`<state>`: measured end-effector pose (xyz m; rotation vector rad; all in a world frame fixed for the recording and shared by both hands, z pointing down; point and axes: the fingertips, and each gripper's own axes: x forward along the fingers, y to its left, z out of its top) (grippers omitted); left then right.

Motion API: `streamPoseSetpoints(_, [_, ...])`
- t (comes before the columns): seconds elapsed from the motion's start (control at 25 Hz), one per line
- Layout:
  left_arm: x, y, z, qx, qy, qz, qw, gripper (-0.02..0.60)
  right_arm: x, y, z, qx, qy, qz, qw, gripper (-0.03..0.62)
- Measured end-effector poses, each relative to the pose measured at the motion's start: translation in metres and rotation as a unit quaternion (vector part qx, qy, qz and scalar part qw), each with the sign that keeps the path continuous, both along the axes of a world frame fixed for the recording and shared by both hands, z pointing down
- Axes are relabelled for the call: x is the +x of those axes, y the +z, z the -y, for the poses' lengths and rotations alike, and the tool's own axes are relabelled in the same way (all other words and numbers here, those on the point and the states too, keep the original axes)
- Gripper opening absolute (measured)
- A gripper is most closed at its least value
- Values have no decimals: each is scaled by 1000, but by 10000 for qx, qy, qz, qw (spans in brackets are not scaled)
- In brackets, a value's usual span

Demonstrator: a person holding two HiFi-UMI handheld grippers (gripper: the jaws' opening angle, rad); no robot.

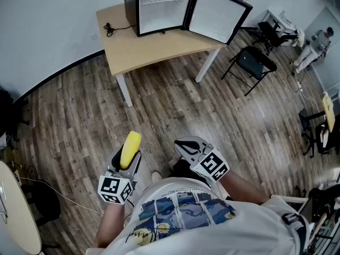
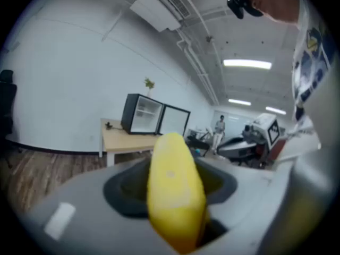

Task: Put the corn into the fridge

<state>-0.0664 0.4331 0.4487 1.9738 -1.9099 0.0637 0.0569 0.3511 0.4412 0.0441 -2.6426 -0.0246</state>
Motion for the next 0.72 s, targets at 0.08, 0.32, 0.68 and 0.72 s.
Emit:
streamPoseSetpoints(0.08, [-1, -1, 8, 39, 155, 26, 9999, 245, -3, -1, 5, 40, 96, 1, 9999, 11])
streamPoseSetpoints(0.32, [-8, 10, 31, -42, 332, 57, 9994, 245, 1, 7, 25, 11, 276, -124, 9995, 11])
streamPoseSetpoints(0.68, [-25, 5, 118, -161, 391, 179, 9989, 245, -29, 6, 112, -189, 316, 190, 9991, 15])
streamPoseSetpoints(0.72, [-27, 2, 132, -170, 430, 230, 9987, 245, -34, 6, 126, -213, 316, 229, 9990, 51])
